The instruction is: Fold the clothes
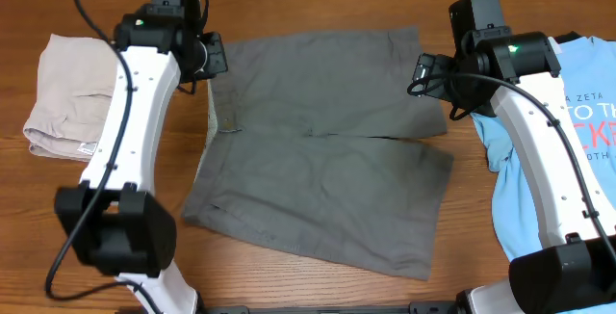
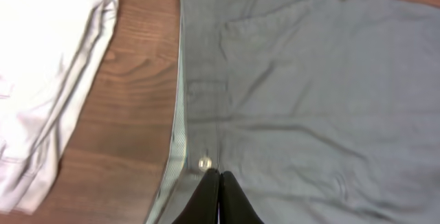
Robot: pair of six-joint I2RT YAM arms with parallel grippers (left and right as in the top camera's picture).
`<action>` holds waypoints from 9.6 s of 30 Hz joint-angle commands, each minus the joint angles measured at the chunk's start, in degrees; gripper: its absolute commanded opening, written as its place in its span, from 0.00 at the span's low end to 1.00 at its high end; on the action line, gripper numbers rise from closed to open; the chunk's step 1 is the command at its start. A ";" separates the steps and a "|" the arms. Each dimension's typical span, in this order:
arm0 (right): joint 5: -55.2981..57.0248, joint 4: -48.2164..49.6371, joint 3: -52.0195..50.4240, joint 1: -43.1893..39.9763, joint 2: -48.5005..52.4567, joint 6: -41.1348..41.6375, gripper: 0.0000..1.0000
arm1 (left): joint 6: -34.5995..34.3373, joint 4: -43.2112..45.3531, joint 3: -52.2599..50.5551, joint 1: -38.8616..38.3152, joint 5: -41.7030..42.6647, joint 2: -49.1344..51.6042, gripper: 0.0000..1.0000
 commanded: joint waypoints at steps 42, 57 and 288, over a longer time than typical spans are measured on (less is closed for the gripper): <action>0.39 0.09 0.98 -0.17 -0.15 0.04 1.00 | 0.61 29.86 4.96 -0.87 3.17 34.07 0.04; 0.39 0.09 0.98 -0.17 -0.15 0.04 1.00 | 0.59 -12.57 19.65 -1.14 3.37 -4.22 0.38; -10.64 6.82 6.05 1.97 -3.78 15.21 0.04 | -10.93 5.07 -27.63 12.09 7.82 -29.51 0.08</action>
